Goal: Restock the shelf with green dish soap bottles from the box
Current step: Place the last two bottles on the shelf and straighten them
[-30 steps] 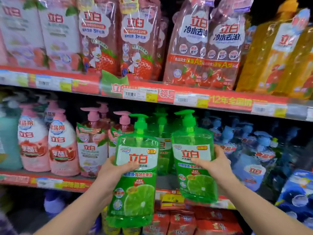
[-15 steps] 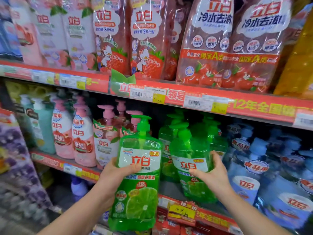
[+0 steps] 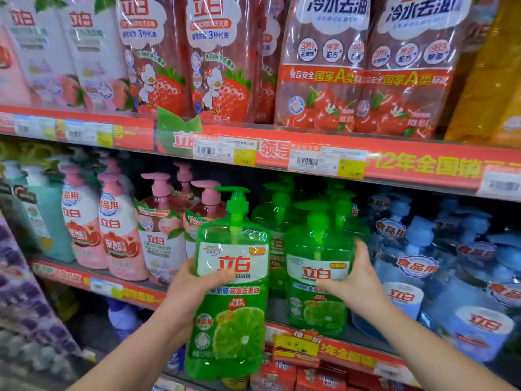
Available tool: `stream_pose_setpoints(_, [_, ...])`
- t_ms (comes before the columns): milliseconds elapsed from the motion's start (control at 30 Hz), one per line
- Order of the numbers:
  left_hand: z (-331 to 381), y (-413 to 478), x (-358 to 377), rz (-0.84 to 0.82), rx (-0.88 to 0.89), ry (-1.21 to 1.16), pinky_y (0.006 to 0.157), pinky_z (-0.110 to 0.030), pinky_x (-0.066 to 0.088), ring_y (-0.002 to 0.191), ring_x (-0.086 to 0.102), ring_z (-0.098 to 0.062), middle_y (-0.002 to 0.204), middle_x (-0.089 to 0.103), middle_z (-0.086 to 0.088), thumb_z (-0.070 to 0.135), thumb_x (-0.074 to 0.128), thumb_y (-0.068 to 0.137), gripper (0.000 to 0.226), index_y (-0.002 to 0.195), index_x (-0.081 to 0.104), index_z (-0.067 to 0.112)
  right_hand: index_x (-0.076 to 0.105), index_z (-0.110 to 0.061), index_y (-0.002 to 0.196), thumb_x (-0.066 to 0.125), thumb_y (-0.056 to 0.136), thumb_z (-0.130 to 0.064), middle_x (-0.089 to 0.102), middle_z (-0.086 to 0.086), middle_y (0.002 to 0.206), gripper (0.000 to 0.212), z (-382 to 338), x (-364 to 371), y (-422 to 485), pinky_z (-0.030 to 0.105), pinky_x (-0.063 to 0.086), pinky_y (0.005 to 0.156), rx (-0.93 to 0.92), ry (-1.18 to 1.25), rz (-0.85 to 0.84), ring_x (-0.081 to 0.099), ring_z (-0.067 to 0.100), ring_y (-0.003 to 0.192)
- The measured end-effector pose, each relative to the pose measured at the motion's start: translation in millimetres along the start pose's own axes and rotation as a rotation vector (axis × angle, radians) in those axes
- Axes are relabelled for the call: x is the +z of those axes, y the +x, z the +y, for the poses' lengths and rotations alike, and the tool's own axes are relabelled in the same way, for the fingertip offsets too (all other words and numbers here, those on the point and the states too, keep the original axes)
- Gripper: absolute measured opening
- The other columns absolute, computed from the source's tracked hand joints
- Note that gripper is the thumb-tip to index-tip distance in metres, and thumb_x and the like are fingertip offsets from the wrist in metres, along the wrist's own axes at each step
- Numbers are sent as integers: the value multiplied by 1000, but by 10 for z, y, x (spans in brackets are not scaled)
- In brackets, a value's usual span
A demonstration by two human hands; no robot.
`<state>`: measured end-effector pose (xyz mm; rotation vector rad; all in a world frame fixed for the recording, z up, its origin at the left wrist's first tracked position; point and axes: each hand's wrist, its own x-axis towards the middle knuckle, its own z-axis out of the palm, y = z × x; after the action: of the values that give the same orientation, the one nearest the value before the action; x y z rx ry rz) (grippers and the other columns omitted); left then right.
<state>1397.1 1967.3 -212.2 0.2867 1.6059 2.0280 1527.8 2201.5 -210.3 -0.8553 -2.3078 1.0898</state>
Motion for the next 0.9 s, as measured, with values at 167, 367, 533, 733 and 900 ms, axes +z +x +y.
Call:
stream_pose_setpoints(167, [-44,100,70,-33,-27,42,70,-42,57,83,73,-33,99,74,-14,21,92,36,96,123,52,11,23,-17,143,89,56,-14,42,-1,126,110,37,-90,-28,40,37,108,30,81,117,44,18,121])
stream_pose_setpoints(367, [-82,171,172,-60,-49,55,73,-45,56,82,72,-35,96,74,-16,11,90,46,75,113,55,13,17,-19,148,82,70,-18,35,7,143,102,-159,-156,-119,34,33,107,-33,-54,136,39,22,131])
stream_pose_setpoints(533, [-69,225,193,-86,-44,45,76,-47,56,83,72,-35,96,74,-16,9,89,46,73,110,55,15,10,-21,151,74,78,-24,12,1,155,97,-386,-252,-276,28,19,113,-221,-268,217,17,17,142])
stream_pose_setpoints(733, [-25,251,273,-66,8,80,81,-47,55,84,71,-30,97,73,-12,13,88,42,71,102,53,22,39,-18,141,56,78,-58,42,5,144,76,-987,-253,-132,59,19,112,-602,-787,97,32,28,138])
stream_pose_setpoints(900, [-10,309,344,-66,59,106,88,-51,53,93,70,-31,101,72,-9,22,89,35,78,104,54,26,43,-18,137,55,66,-77,50,4,139,94,-1295,-46,132,60,3,113,-562,-1239,-188,22,28,144])
